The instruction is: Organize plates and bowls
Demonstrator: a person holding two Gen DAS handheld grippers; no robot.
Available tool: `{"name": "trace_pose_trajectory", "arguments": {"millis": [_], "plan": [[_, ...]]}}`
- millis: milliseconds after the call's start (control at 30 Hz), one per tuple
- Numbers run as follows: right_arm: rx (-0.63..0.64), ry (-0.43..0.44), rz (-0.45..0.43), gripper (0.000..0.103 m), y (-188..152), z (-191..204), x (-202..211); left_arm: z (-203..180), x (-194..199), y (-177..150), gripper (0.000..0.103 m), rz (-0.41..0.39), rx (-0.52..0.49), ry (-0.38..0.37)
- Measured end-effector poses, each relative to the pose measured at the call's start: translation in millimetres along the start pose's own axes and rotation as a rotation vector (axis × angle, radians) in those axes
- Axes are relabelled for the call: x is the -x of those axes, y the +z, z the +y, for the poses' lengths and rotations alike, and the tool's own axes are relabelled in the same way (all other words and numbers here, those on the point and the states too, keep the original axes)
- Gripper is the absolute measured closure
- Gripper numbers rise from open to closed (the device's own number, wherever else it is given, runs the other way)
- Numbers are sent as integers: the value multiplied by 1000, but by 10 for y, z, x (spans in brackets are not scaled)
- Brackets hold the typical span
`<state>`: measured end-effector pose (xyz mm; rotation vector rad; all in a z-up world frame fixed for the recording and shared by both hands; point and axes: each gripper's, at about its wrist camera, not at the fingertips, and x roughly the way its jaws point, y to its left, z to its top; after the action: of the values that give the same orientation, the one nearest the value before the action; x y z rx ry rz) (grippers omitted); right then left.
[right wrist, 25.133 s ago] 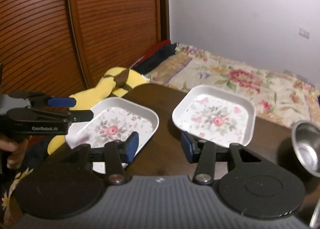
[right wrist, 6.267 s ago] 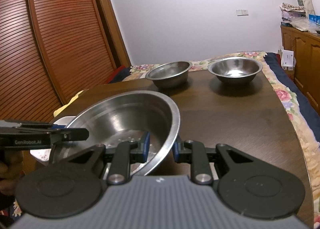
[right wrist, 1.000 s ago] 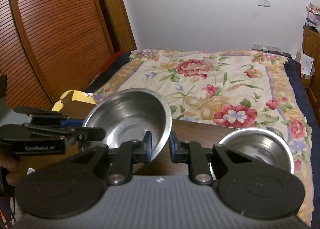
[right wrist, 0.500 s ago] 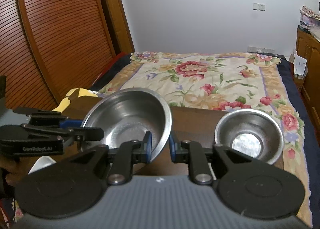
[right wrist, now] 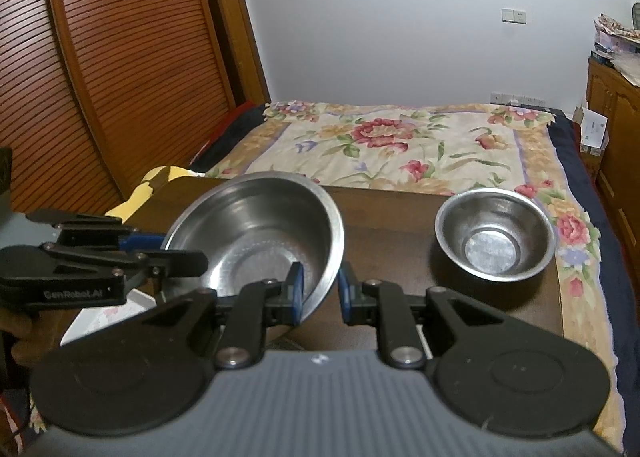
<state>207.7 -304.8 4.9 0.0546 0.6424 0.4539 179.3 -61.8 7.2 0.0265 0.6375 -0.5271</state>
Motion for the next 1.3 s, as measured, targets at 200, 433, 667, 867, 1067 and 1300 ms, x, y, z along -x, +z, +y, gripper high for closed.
{"name": "trace_pose_trajectory", "arguments": {"millis": [200, 433, 667, 867, 1067, 1300], "plan": [[-4, 0, 8, 83, -157, 46, 59, -57, 38, -158, 77, 7, -8, -26], [-12, 10, 15, 83, -372, 107, 189, -200, 168, -355, 77, 5, -59, -33], [-15, 13, 17, 83, -568, 173, 312, -315, 221, -617, 76, 22, -104, -39], [-30, 14, 25, 83, -744, 195, 356, -377, 259, -773, 76, 21, -127, -30], [9, -1, 21, 83, -875, 240, 356, -397, 223, -878, 76, 35, -145, -9], [98, -42, 17, 83, -949, 304, 327, -432, 171, -948, 75, 37, -198, 25]]}}
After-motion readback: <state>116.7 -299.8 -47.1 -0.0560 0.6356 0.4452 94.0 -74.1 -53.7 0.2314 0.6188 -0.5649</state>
